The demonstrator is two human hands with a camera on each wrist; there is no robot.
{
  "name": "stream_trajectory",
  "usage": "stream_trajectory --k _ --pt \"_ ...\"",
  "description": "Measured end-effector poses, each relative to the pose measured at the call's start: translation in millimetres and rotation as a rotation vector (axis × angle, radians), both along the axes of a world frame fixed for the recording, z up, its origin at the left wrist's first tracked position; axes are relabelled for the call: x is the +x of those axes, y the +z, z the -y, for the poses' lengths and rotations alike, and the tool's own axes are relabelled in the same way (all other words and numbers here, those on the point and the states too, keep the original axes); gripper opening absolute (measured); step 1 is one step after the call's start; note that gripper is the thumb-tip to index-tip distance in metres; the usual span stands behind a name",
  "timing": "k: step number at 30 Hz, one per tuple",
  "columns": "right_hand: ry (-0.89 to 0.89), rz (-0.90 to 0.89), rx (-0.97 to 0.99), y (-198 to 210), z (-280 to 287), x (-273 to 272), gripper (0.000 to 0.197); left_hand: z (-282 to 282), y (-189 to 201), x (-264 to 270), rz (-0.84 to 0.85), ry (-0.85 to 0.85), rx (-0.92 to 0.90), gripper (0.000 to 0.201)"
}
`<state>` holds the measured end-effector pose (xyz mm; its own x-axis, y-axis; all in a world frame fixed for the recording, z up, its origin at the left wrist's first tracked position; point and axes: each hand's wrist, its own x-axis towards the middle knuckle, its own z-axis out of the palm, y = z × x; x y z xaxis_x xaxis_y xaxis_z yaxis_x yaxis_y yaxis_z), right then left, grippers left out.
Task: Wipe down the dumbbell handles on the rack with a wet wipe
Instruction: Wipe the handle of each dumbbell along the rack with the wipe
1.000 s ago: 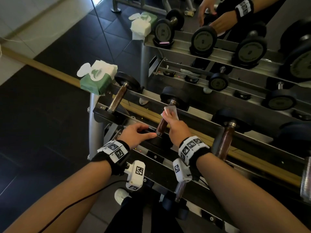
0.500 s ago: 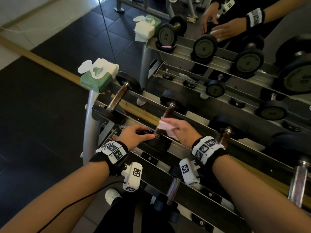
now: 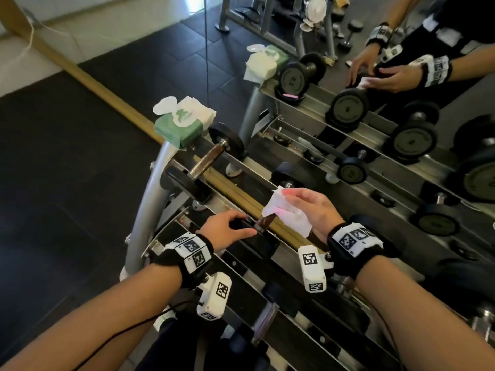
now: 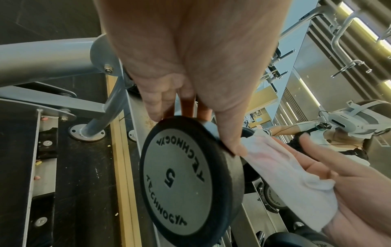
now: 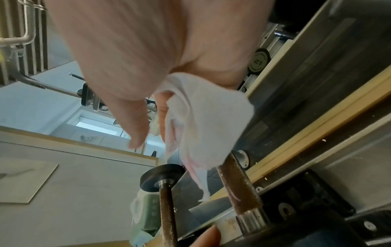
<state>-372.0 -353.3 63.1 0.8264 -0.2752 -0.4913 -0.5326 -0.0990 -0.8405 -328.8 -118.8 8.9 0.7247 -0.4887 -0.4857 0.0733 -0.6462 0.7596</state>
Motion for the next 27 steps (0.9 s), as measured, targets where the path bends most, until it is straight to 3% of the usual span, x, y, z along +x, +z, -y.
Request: stream_trajectory --k 3,6,9,13,22,24,27 --pt "0.040 0.047 -0.121 2 -1 4 0.011 0 3 -2 -0.017 0.015 -0.014 0.054" --pt "0.198 0.093 -0.245 0 -1 8 0.036 -1 4 -4 -0.024 0.031 -0.044 0.053" --pt "0.213 0.080 -0.305 0 1 17 0.056 -1 3 -4 -0.019 0.036 -0.060 0.053" --pt "0.293 0.055 -0.270 -3 4 24 0.041 -2 0 -3 -0.013 0.021 -0.078 0.052" --pt "0.194 -0.021 -0.142 -2 1 25 0.021 -4 -5 -2 -0.009 0.009 -0.091 0.056" --pt "0.177 -0.005 -0.095 4 -2 22 0.015 -4 -3 0 0.002 0.063 -0.104 0.065" --pt "0.229 0.028 -0.025 11 -7 21 0.024 3 6 8 0.058 0.208 -0.229 0.070"
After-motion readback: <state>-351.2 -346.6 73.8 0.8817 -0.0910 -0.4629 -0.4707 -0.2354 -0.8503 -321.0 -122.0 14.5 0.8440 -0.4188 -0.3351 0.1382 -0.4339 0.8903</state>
